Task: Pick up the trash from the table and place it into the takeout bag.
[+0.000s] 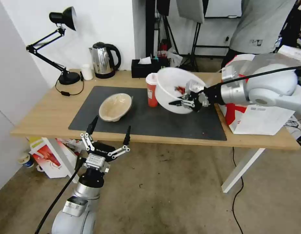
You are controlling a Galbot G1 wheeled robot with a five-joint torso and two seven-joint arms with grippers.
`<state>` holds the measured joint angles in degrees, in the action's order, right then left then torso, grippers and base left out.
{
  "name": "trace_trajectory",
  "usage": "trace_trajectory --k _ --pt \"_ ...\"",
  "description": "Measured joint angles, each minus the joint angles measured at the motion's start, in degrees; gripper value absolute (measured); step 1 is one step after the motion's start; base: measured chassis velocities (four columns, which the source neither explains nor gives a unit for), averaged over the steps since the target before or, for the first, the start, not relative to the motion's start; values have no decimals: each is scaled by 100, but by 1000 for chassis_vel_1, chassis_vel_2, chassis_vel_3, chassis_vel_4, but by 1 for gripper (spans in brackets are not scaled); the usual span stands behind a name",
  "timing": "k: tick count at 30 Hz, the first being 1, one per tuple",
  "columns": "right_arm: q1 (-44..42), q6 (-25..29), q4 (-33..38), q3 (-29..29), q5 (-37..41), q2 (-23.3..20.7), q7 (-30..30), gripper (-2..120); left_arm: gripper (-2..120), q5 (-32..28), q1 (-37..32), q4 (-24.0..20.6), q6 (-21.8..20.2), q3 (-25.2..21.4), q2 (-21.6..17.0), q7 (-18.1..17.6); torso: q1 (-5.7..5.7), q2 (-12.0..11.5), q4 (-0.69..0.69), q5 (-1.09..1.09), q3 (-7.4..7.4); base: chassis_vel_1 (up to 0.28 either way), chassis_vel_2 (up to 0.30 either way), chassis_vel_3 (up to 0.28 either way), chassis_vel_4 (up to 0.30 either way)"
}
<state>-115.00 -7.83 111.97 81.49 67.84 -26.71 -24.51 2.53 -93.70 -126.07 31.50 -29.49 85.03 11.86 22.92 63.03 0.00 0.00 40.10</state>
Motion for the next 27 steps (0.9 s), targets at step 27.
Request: trace_trajectory --k 27 --pt "1827 243 626 -1287 12 1780 -5 0 100 187 170 296 75 309 71 1 0 0 0 1 0 0 0 0 0"
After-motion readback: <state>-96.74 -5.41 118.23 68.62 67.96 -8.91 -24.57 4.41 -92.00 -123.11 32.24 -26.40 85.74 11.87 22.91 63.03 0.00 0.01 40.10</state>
